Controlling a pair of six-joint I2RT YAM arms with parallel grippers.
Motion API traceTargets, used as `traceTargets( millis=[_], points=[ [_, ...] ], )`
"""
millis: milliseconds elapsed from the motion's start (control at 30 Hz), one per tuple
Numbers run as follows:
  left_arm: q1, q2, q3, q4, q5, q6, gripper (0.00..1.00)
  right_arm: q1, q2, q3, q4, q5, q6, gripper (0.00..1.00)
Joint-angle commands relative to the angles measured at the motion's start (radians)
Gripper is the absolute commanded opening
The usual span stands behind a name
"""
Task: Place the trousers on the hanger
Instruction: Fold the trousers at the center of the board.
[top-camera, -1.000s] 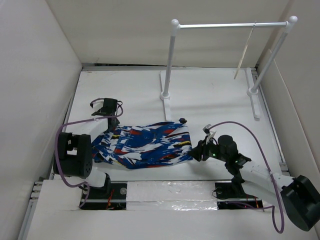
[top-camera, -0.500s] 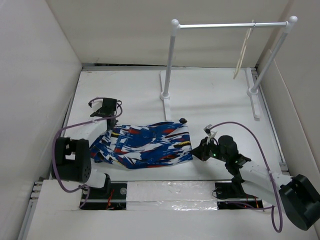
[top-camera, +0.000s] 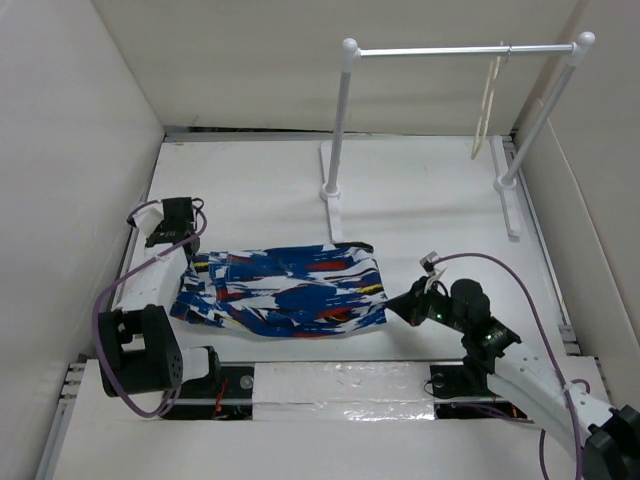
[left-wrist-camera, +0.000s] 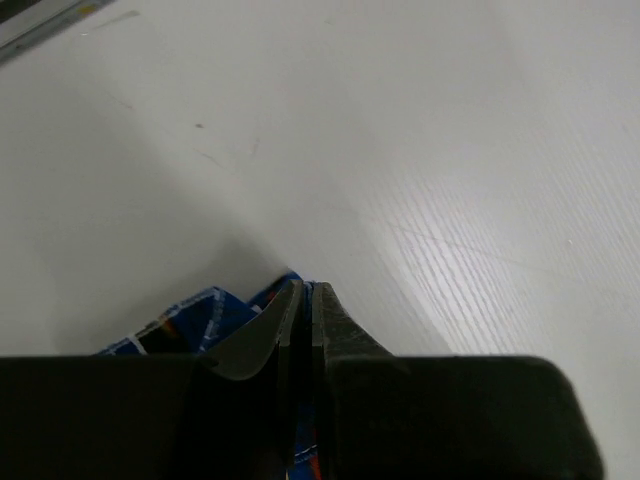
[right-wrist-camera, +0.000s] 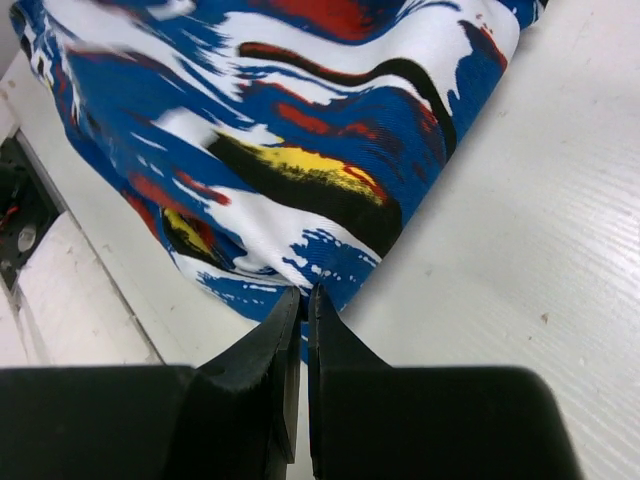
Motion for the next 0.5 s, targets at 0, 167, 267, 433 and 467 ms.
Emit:
traceTargets(
  millis=[0, 167, 267, 433, 467],
  points=[
    [0.073, 0.012, 0.007, 0.014, -0.003, 0.012, 0.0, -0.008, -0.07, 0.021, -0.149, 0.044, -0.003, 0.0],
    [0.073, 0.08, 0.049, 0.023, 0.031, 0.026, 0.0, -0.008, -0.105, 0.001, -0.189, 0.033, 0.022, 0.0],
    [0.073, 0.107, 0.047, 0.049, 0.077, 0.043, 0.04, -0.008, -0.087, 0.0, -0.162, 0.043, 0.028, 0.0],
    [0.042, 0.072, 0.021, 0.083, 0.146, 0.056, 0.41, -0.008, 0.008, 0.023, -0.113, 0.038, -0.007, 0.41],
    [0.027, 0.055, 0.022, 0.086, 0.146, 0.061, 0.47, -0.008, 0.019, 0.03, -0.114, 0.035, -0.017, 0.48]
  ],
)
